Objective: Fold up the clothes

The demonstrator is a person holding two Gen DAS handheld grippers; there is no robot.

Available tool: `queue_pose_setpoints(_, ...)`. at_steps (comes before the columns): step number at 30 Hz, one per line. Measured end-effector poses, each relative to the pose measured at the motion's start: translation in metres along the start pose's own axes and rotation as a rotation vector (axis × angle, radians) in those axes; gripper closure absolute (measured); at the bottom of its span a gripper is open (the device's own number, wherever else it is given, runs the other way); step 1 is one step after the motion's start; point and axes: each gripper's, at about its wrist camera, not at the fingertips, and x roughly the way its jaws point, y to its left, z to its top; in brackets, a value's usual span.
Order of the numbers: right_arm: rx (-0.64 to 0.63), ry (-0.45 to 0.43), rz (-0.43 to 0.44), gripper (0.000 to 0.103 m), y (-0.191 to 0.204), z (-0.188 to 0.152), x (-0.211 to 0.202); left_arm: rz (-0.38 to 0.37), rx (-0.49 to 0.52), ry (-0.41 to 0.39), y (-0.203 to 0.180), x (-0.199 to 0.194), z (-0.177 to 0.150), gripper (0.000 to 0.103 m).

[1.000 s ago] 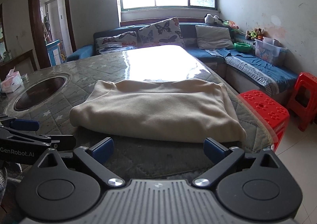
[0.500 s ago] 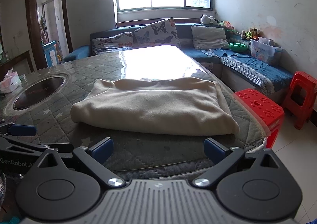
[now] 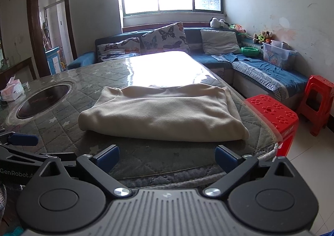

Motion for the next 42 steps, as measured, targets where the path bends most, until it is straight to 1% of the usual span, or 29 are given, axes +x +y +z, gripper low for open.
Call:
queue_pose_setpoints(15,0.016,-0.019,-0.002,0.003,-0.0014,-0.001,-0.0092,-0.001,0.017,-0.008,-0.0057,-0.007,-0.0028,0.0)
queue_pose_setpoints(42,0.028,-0.012,-0.009,0.003,-0.0017,-0.0025,-0.007,-0.004,0.023,0.007,-0.0081,-0.0048,-0.0046,0.0)
